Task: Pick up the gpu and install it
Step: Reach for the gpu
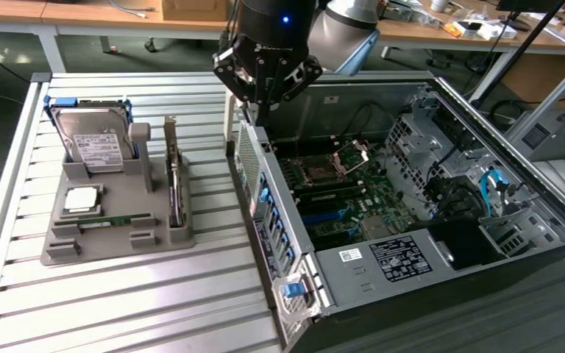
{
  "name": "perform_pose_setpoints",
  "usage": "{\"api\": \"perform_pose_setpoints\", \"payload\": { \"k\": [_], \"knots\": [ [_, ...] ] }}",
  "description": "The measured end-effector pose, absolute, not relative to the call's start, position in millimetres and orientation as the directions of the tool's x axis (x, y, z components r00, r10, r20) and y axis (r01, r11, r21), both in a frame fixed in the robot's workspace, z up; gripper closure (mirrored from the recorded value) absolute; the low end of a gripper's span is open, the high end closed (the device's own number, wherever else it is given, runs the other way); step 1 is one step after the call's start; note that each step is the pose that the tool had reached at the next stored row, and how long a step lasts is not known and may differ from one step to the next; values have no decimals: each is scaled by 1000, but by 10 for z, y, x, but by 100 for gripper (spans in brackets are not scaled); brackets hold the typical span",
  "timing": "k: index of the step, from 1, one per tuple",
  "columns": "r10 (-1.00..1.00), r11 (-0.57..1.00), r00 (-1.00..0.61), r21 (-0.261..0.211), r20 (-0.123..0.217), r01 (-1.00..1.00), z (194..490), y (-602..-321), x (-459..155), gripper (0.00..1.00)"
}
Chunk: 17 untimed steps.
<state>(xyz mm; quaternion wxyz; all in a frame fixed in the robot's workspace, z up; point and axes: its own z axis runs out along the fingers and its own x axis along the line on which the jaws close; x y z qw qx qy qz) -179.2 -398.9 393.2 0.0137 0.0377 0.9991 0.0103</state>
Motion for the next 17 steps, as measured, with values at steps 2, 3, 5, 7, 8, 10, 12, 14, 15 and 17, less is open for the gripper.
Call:
{"api": "perform_pose_setpoints", "payload": {
  "k": [2,3,5,7,8,10,12,14,15,17],
  "knots": [
    [76,997,-997,22,-27,75,3932,-3989,-1797,89],
    [76,997,-997,22,-27,75,3932,-3989,-1799,89],
    [76,997,-997,22,-27,75,3932,-3989,-1804,89],
    [76,997,-997,22,-27,75,3932,-3989,-1810,89],
    [76,997,-997,22,-27,75,3932,-3990,-1812,89],
    [76,997,-997,22,-27,75,3932,-3989,-1818,89],
    [76,997,-997,22,-27,75,3932,-3989,-1824,89],
    [76,997,-997,21,-27,75,3932,-3989,-1829,89],
    [76,997,-997,22,-27,75,3932,-3989,-1833,89],
    [76,997,-997,22,-27,75,3932,-3989,-1839,89]
  ]
}}
